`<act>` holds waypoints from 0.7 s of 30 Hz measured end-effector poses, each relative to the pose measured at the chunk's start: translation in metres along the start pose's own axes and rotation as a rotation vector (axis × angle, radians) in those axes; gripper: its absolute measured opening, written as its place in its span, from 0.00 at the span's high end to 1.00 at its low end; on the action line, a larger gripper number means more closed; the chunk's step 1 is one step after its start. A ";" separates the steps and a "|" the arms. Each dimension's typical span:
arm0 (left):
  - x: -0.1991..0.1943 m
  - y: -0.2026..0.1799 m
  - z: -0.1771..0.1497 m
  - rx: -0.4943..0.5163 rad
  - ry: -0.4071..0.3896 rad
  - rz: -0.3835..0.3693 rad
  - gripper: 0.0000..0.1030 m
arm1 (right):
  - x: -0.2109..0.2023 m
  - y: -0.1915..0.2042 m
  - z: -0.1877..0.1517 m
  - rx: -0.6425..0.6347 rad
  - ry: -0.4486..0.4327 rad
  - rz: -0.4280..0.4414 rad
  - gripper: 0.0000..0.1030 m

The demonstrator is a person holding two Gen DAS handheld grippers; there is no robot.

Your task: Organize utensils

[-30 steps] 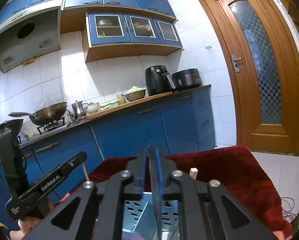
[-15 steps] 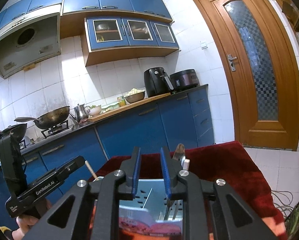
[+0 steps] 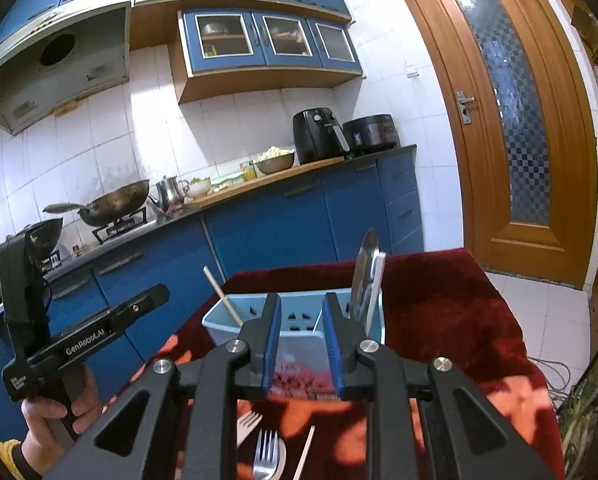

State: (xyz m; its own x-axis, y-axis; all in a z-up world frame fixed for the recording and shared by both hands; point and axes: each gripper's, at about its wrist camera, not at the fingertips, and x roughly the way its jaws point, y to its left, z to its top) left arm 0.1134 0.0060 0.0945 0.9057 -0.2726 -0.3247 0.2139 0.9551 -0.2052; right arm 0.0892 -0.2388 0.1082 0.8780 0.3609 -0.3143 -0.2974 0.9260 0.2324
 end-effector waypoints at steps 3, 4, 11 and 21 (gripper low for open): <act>-0.007 -0.001 -0.006 0.002 0.023 0.004 0.68 | -0.005 0.005 -0.006 -0.006 0.025 -0.008 0.77; -0.010 -0.001 -0.008 0.001 0.031 0.005 0.68 | -0.007 0.006 -0.008 -0.006 0.035 -0.009 0.77; -0.021 0.001 -0.022 -0.003 0.092 0.026 0.68 | -0.014 0.010 -0.028 0.003 0.112 -0.021 0.77; -0.027 0.009 -0.040 -0.001 0.197 0.064 0.68 | -0.017 0.005 -0.058 0.034 0.217 -0.034 0.77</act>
State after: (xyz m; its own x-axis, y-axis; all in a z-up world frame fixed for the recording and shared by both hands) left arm 0.0761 0.0179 0.0646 0.8284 -0.2291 -0.5111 0.1579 0.9710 -0.1794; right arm 0.0510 -0.2337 0.0614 0.7849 0.3479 -0.5128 -0.2528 0.9353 0.2476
